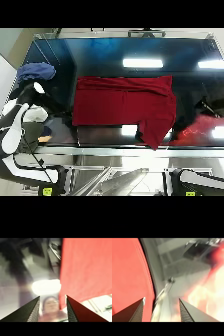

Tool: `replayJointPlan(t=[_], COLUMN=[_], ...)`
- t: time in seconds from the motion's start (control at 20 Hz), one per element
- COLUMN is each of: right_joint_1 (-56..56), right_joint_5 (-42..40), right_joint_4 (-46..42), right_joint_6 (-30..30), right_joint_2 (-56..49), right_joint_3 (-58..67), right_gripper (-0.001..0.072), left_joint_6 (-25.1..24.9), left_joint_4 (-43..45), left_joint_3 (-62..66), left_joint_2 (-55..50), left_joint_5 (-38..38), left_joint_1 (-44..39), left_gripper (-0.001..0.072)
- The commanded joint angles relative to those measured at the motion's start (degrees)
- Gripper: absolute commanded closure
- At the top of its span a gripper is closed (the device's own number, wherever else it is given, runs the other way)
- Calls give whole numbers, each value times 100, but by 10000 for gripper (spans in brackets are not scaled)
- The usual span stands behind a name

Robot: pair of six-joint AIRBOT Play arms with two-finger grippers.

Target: Fold the shirts.

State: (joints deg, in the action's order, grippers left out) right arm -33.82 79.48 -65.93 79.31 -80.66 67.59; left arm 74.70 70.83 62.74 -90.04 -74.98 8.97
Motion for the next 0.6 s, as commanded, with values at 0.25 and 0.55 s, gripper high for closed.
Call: replayJointPlan(t=[0.25, 0.55], right_joint_1=[-256, 94], right_joint_5=[-411, -1248], right_joint_4=[704, 1576], right_joint_6=[-455, -1366], right_joint_2=[1102, 675], right_joint_3=[-2734, -3432], right_gripper=[213, 213], left_joint_6=[-540, -426], left_joint_4=[-955, -955], left_joint_3=[-1158, -411], left_joint_2=[247, 247], left_joint_5=[1139, 879], left_joint_1=[-529, -776], left_gripper=[367, 687])
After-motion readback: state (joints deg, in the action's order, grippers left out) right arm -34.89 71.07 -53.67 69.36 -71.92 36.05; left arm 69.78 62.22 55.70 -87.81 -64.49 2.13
